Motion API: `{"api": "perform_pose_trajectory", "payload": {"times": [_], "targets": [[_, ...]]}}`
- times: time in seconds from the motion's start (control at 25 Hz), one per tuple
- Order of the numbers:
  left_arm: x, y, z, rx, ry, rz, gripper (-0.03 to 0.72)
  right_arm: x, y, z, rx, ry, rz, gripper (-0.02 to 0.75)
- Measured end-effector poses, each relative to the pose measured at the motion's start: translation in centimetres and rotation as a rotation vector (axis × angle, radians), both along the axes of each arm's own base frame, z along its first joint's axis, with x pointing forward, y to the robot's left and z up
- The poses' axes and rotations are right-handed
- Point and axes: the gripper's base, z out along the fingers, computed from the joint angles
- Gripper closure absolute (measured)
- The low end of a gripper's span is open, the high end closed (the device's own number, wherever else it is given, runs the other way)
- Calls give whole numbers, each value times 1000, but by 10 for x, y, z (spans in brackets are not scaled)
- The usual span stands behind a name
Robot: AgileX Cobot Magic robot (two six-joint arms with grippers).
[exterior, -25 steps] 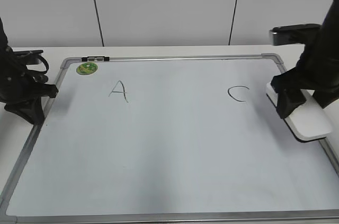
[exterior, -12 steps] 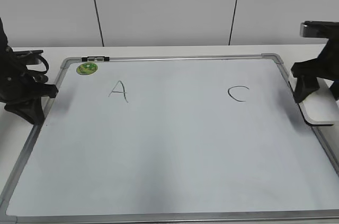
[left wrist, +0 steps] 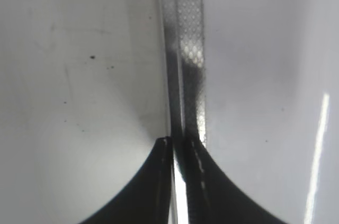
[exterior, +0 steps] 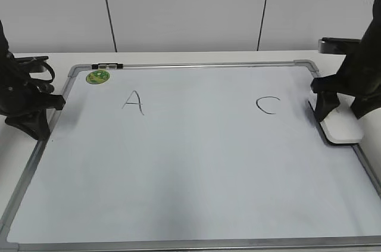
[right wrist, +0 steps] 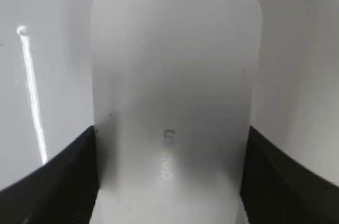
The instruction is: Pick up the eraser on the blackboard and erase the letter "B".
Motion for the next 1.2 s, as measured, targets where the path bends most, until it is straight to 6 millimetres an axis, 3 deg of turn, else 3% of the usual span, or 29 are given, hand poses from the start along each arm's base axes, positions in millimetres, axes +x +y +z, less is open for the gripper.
{"api": "perform_pose_trajectory", "payload": {"times": [0.28, 0.48, 0.68, 0.92, 1.08, 1.2], "targets": [[0, 0, 0, -2, 0, 1, 656, 0, 1, -11, 15, 33, 3, 192], [0, 0, 0, -2, 0, 1, 656, 0, 1, -10, 17, 45, 5, 134], [0, 0, 0, -2, 0, 1, 655, -1, 2, -2, 21, 74, 13, 126], [3, 0, 2, -1, -6, -1, 622, -6, 2, 55, 18, -49, 20, 132], [17, -1, 9, 0, -38, -8, 479, -16, 3, 81, 18, -84, 24, 140], [29, -1, 32, -2, -51, -22, 360, -22, 3, 91, 21, -90, 27, 141]]}}
